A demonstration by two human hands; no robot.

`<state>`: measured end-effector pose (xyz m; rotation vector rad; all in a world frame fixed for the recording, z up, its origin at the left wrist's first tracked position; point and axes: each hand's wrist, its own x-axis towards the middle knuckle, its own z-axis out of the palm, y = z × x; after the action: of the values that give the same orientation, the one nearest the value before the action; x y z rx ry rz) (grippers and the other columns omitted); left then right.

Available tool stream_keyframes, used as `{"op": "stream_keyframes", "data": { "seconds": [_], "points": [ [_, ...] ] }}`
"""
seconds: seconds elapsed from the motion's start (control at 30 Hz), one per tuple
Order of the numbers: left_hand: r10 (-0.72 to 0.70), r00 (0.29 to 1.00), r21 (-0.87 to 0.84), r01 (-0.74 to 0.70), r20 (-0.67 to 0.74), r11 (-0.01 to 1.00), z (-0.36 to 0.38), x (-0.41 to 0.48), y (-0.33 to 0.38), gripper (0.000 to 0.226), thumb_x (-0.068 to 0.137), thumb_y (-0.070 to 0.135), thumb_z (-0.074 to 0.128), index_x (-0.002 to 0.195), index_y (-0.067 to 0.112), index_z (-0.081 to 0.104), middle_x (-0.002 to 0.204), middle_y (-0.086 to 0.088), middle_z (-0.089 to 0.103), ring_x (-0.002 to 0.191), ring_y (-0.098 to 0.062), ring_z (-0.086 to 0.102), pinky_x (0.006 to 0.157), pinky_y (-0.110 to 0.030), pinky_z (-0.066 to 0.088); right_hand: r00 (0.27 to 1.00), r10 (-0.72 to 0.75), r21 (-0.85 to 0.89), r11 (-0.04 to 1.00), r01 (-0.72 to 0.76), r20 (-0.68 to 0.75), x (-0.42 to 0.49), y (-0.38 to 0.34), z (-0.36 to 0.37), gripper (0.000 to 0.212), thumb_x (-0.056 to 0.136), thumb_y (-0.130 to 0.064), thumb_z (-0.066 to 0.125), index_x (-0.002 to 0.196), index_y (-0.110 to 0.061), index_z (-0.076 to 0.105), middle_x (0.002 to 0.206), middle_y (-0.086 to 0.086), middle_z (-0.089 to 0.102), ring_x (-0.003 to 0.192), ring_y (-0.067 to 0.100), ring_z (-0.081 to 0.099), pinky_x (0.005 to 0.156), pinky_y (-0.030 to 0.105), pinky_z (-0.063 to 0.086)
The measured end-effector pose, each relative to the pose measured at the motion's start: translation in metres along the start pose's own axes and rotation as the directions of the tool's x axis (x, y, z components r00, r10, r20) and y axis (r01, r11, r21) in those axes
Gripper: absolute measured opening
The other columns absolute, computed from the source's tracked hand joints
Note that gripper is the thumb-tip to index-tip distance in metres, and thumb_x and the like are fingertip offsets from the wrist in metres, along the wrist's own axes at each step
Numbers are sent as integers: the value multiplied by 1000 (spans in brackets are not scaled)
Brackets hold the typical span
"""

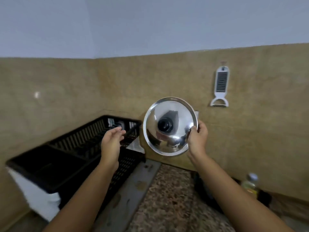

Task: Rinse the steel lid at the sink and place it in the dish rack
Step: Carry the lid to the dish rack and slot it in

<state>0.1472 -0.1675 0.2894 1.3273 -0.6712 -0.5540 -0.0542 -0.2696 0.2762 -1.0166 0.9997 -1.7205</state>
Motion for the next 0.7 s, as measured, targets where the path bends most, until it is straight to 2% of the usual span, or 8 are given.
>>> {"op": "stream_keyframes", "data": {
  "seconds": [0.07,0.17,0.23,0.33,0.47,0.53,0.6,0.7],
  "points": [
    [32,999,25,-31,-37,999,-26,27,4,24,96,18,49,117,13,59,110,-2,65,100,-15,59,81,-23,39,999,-31,-8,999,31,24,2,8,43,32,92,2,36,107,-13,59,91,4,61,75,15,55,70,29,47],
    [47,997,95,-42,-56,995,-55,63,7,25,94,17,52,117,11,59,112,-3,64,100,-16,58,80,-25,37,998,-60,2,998,60,24,8,20,97,30,93,2,36,108,-9,59,95,6,60,85,21,56,80,33,47],
    [29,998,149,-21,-52,989,-72,86,7,26,93,17,53,118,11,59,117,-6,64,104,-20,58,81,-27,36,997,-68,-7,998,68,47,14,30,136,30,92,0,37,107,-12,60,95,8,62,87,27,59,83,38,50],
    [-2,1000,237,6,-14,971,-88,116,4,19,95,20,48,110,15,58,119,-8,62,108,-22,56,82,-29,34,992,-70,-25,997,73,102,25,42,189,30,91,-7,38,105,-22,60,99,8,66,93,39,64,86,53,53],
    [-48,999,310,39,19,950,-101,143,-9,12,97,24,43,96,23,55,119,-6,62,106,-19,55,83,-29,35,986,-98,-30,994,103,133,35,57,242,31,95,-2,37,116,-9,59,108,11,65,102,27,61,94,43,50],
    [-58,998,322,48,22,946,-107,151,-17,14,97,24,44,87,28,54,119,-4,62,102,-16,55,76,-26,37,981,-106,-47,992,115,165,43,71,261,31,96,-2,37,118,-8,58,110,10,65,103,25,61,95,41,50],
    [-69,997,318,56,30,946,-111,156,-23,14,96,24,45,87,30,54,119,-2,62,100,-14,55,66,-22,37,975,-104,-70,990,120,199,49,84,274,30,97,-3,37,119,-7,58,111,9,64,105,25,60,95,39,49],
    [-86,995,293,66,56,954,-116,159,-27,13,96,23,46,89,30,55,121,1,61,101,-12,55,66,-18,37,969,-108,-92,987,131,222,56,103,289,31,97,-2,38,120,-5,58,113,12,65,106,25,60,96,39,49]
  ]
}}
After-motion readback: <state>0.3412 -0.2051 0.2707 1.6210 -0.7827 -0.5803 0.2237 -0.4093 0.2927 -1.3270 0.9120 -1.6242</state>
